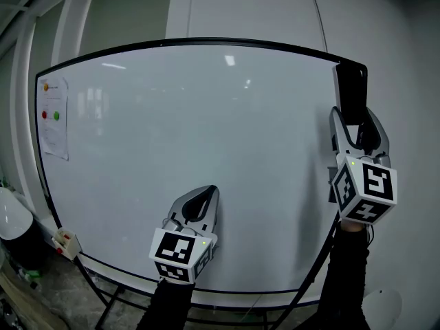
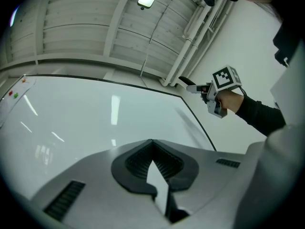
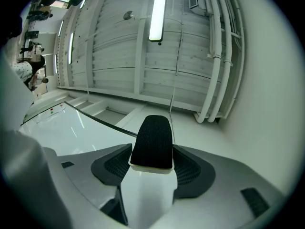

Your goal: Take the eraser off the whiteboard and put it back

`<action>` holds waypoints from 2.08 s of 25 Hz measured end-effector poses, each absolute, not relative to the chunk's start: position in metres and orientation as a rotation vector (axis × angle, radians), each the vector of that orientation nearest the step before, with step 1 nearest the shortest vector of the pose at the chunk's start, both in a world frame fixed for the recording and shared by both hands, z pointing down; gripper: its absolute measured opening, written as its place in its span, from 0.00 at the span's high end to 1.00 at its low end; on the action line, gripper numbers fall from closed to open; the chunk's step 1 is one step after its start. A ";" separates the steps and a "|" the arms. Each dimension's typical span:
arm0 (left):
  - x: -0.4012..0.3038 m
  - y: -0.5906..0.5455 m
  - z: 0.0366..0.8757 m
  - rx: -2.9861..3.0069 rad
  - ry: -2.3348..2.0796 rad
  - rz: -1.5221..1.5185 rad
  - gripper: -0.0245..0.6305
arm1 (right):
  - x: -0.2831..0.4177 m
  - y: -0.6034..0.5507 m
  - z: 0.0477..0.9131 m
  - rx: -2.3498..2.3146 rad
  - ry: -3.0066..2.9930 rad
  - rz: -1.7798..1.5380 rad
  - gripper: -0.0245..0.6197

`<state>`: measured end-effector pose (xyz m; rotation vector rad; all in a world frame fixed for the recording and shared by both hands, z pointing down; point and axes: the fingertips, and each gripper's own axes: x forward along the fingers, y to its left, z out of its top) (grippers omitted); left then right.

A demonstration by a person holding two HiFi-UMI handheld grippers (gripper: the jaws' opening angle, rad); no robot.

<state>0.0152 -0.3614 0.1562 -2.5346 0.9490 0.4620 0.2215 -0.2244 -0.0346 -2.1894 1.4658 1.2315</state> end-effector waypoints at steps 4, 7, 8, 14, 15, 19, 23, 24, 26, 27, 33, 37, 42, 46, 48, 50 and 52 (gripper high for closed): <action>0.026 -0.363 0.150 -2.528 0.967 0.502 0.96 | 0.249 -0.221 -0.045 -2.185 1.450 1.232 0.53; 0.042 -0.362 0.144 -2.502 0.985 0.512 0.95 | 0.273 -0.224 -0.052 -2.185 1.445 1.240 0.53; 0.049 -0.362 0.143 -2.493 0.992 0.512 0.95 | 0.282 -0.225 -0.054 -2.185 1.443 1.242 0.53; 0.085 -0.365 0.138 -2.479 1.023 0.556 0.95 | 0.329 -0.246 -0.064 -2.174 1.463 1.221 0.53; 0.092 -0.364 0.138 -2.474 1.026 0.553 0.95 | 0.335 -0.251 -0.066 -2.178 1.469 1.221 0.53; 0.114 -0.365 0.139 -2.460 1.036 0.531 0.95 | 0.358 -0.265 -0.076 -2.183 1.468 1.222 0.53; 0.118 -0.376 0.140 -2.454 1.081 0.540 0.95 | 0.370 -0.284 -0.082 -2.178 1.468 1.219 0.53; 0.119 -0.376 0.141 -2.449 1.090 0.538 0.95 | 0.373 -0.287 -0.083 -2.177 1.468 1.218 0.53; 0.120 -0.377 0.140 -2.438 1.101 0.533 0.95 | 0.376 -0.290 -0.085 -2.173 1.473 1.211 0.53; 0.120 -0.377 0.140 -2.431 1.108 0.533 0.95 | 0.377 -0.292 -0.085 -2.171 1.477 1.208 0.53; 0.117 -0.374 0.135 -2.405 1.134 0.556 0.95 | 0.381 -0.296 -0.085 -2.146 1.504 1.190 0.53; 0.119 -0.377 0.136 -2.403 1.140 0.549 0.96 | 0.380 -0.297 -0.087 -2.126 1.517 1.190 0.53; 0.121 -0.375 0.138 -2.415 1.131 0.542 0.96 | 0.377 -0.298 -0.084 -2.102 1.566 1.190 0.53; 0.119 -0.370 0.135 -2.410 1.121 0.546 0.96 | 0.375 -0.292 -0.083 -2.093 1.579 1.195 0.53; 0.117 -0.367 0.136 -2.412 1.122 0.546 0.96 | 0.372 -0.286 -0.080 -2.086 1.585 1.195 0.53; 0.115 -0.365 0.137 -2.419 1.119 0.549 0.96 | 0.366 -0.276 -0.075 -2.077 1.586 1.202 0.53; 0.113 -0.361 0.138 -2.424 1.110 0.548 0.95 | 0.357 -0.262 -0.068 -2.059 1.584 1.219 0.53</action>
